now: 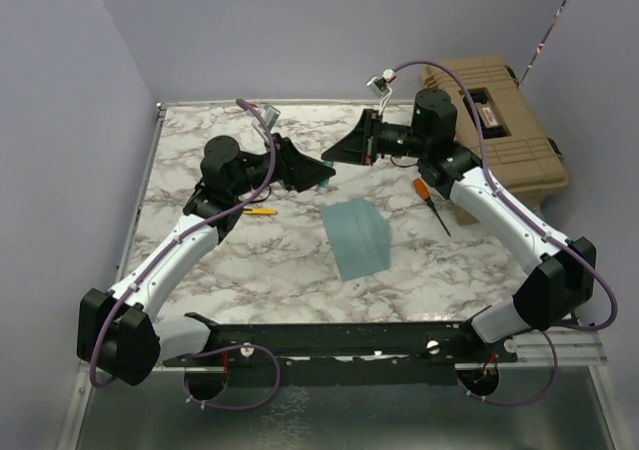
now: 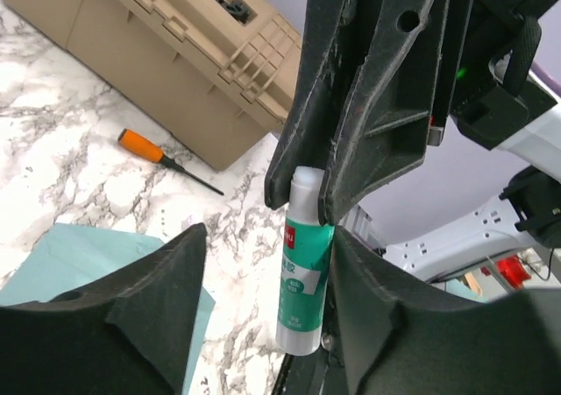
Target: Place the letter into the envelope and seal it
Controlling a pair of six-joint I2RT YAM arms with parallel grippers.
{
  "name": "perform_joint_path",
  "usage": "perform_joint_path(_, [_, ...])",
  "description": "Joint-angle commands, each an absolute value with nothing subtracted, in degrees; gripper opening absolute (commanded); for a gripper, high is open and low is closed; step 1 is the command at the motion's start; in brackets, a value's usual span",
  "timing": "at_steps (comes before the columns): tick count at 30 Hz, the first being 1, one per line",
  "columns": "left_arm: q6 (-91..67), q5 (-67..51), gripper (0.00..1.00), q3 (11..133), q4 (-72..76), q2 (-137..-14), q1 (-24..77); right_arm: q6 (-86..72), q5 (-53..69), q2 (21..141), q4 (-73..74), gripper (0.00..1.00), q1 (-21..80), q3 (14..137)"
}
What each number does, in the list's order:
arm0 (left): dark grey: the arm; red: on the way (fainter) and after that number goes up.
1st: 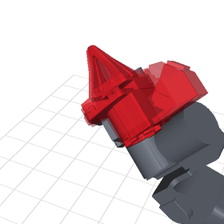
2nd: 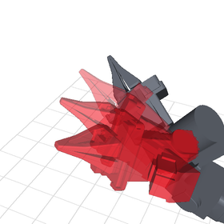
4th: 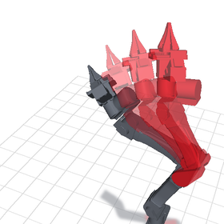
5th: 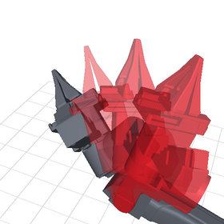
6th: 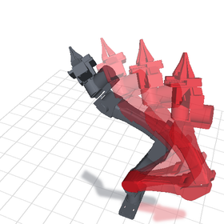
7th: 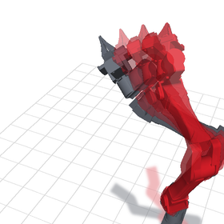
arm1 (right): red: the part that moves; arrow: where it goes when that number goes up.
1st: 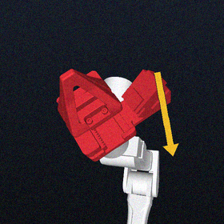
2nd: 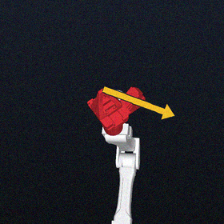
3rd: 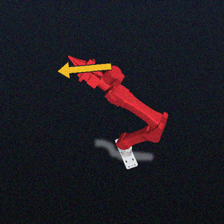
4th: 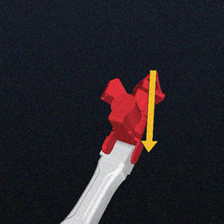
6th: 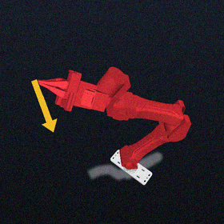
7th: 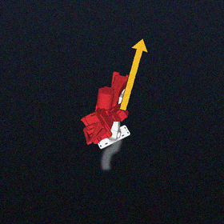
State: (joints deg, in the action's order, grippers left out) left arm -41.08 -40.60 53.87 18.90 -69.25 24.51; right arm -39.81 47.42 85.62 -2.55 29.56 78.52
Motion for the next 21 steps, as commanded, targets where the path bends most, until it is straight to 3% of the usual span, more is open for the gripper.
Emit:
perform_joint_path(1, [-39.8, -45.8, 0.54, 55.4, 15.9, -70.0, 24.2, -33.4, 54.4, 87.6, 4.1, 0.02, 29.7, 80.4])
perform_joint_path(7, [-40.7, -48.6, 0.32, 55.9, 16.3, -72.0, 24.3, -35.2, 54.2, 88.6, 2.5, 0.02, 29.7, 80.5])
perform_joint_path(11, [-40.6, -50.3, 0.00, 54.8, 16.4, -72.5, 24.3, -38.1, 53.0, 88.2, -2.0, 0.02, 29.7, 79.4])
perform_joint_path(12, [-40.5, -49.9, 0.00, 54.4, 16.5, -72.3, 24.3, -39.0, 52.5, 87.8, -3.5, 0.04, 29.7, 79.4])
perform_joint_path(14, [-40.1, -48.4, 0.00, 53.7, 16.7, -71.7, 24.3, -40.2, 50.0, 86.2, -6.1, 0.25, 29.7, 76.9])
perform_joint_path(16, [-39.5, -45.1, 0.00, 53.3, 16.8, -70.8, 24.3, -40.3, 46.7, 84.0, -7.7, 0.60, 29.7, 74.8])
perform_joint_path(17, [-39.4, -42.7, 0.00, 53.1, 16.9, -70.3, 24.3, -40.1, 45.1, 82.9, -8.3, 0.72, 29.7, 73.7])
perform_joint_path(19, [-40.0, -37.0, 0.00, 52.6, 17.2, -69.4, 24.3, -37.9, 43.0, 81.3, -8.6, 0.85, 29.7, 71.8])
perform_joint_path(21, [-41.8, -32.0, 0.00, 52.1, 18.7, -68.7, 24.4, -34.6, 41.8, 80.5, -7.4, 0.89, 29.7, 70.8])
